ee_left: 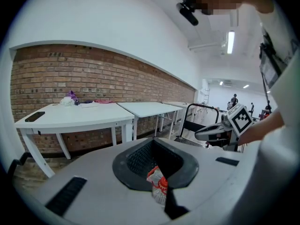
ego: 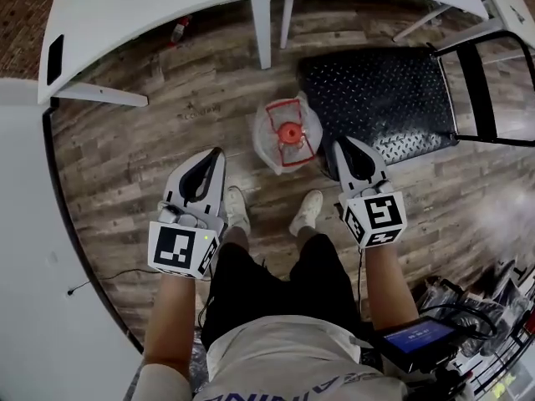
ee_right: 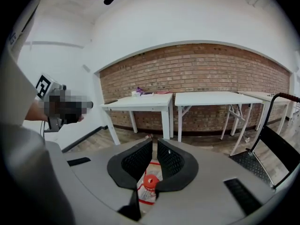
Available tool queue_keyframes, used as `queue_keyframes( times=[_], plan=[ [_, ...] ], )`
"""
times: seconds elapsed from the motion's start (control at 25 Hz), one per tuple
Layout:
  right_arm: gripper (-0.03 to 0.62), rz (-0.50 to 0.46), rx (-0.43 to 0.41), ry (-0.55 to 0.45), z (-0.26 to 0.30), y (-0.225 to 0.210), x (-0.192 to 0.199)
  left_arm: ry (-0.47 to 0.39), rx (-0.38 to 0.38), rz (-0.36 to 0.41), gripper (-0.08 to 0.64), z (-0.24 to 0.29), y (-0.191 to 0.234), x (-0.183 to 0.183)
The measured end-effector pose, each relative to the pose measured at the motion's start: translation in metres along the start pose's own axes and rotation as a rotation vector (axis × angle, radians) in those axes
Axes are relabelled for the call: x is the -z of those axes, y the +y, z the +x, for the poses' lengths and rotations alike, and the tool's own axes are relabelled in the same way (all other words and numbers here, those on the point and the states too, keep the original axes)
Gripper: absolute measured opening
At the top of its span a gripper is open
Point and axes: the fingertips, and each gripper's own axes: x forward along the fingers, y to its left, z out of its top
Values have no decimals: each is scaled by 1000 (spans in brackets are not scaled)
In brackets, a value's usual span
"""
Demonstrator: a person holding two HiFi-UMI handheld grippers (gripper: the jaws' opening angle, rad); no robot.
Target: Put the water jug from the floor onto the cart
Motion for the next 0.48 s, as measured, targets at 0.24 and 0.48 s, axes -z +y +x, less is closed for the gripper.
queue_keyframes(
  times=[0.24,0.48],
  plan=[
    [74,-7,-35,46,45,-2,50,13,-4,0,0,18,8,31],
    [147,-10,-64,95,86,3,104,43,-14,-23,0,32,14,75]
  ],
)
